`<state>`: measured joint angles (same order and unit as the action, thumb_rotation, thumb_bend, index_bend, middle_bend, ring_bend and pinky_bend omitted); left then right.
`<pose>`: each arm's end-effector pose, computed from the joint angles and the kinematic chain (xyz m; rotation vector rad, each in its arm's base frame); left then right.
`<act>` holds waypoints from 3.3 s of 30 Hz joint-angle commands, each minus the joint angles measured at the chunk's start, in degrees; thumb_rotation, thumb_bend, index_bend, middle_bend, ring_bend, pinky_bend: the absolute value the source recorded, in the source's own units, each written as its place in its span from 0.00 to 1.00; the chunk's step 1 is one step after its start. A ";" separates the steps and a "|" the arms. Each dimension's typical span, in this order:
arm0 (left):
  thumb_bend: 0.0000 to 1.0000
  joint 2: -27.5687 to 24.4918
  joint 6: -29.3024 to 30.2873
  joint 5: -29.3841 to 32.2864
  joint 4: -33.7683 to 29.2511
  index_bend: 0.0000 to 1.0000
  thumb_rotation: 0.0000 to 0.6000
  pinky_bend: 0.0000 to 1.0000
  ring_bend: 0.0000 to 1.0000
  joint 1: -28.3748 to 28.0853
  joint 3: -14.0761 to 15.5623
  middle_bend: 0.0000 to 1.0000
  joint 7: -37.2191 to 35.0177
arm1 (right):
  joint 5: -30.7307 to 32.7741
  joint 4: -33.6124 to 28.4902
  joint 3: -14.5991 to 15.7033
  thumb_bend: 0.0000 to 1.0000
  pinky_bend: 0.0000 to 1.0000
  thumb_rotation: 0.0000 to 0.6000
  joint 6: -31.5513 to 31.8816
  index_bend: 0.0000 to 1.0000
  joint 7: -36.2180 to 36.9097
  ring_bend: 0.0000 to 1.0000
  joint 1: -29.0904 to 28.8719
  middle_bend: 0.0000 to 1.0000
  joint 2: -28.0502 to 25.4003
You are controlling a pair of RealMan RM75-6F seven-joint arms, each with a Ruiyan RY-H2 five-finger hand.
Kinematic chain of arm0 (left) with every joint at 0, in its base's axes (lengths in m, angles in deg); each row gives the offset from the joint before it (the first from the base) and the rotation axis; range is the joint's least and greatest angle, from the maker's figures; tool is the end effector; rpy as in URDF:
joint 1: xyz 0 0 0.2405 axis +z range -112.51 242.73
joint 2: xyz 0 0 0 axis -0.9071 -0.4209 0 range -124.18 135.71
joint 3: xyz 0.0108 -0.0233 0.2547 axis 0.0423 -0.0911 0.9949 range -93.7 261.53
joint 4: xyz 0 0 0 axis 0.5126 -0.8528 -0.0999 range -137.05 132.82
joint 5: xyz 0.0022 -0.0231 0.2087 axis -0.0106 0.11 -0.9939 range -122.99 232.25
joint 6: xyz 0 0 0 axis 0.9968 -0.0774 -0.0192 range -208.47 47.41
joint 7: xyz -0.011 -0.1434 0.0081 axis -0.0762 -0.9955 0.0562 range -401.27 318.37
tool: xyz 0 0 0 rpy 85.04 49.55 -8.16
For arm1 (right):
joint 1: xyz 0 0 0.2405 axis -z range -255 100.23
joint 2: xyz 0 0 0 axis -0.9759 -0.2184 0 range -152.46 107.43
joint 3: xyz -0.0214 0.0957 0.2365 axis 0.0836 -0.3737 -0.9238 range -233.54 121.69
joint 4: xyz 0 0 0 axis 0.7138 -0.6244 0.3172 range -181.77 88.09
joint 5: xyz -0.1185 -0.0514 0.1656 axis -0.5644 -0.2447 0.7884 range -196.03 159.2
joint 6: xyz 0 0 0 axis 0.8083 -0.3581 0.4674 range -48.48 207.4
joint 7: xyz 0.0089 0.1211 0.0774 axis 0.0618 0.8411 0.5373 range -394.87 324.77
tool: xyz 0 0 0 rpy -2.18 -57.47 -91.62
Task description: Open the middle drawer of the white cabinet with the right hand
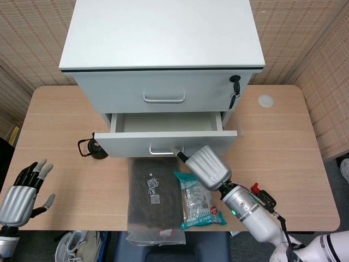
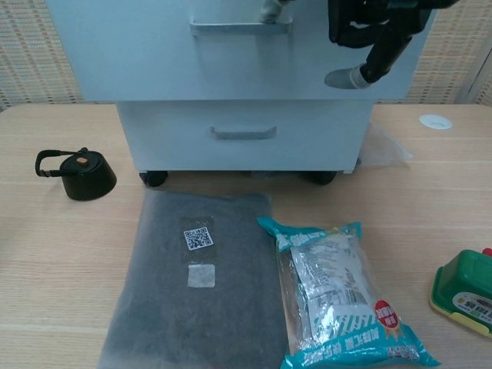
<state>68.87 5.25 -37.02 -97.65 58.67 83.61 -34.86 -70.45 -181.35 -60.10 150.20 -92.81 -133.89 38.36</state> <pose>-0.2864 0.1780 0.1500 -1.5279 -0.8026 -0.9024 -0.0242 -0.2620 0.1020 2.0737 -0.3840 0.8184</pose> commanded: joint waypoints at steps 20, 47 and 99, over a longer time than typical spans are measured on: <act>0.32 -0.14 0.41 0.05 -0.01 0.09 1.00 0.11 0.03 0.30 0.06 0.00 -0.09 | -15.55 -0.47 3.72 0.32 0.77 1.00 -2.25 0.23 1.75 0.93 4.66 0.90 -0.27; 0.32 -0.70 0.84 -0.45 -0.70 0.09 1.00 0.11 0.03 0.50 0.15 0.00 0.16 | -33.28 -0.47 5.87 0.32 0.77 1.00 -3.70 0.23 5.32 0.94 13.24 0.91 -1.55; 0.32 1.33 2.03 -1.48 -0.93 0.09 1.00 0.11 0.03 1.02 0.22 0.00 2.03 | -42.28 39.31 9.74 0.21 0.25 1.00 25.73 0.01 50.61 0.10 54.24 0.14 -5.13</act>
<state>70.18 7.29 -38.53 -98.60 59.69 83.83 -32.85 -112.89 -142.88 -49.84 176.45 -42.95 -79.87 32.44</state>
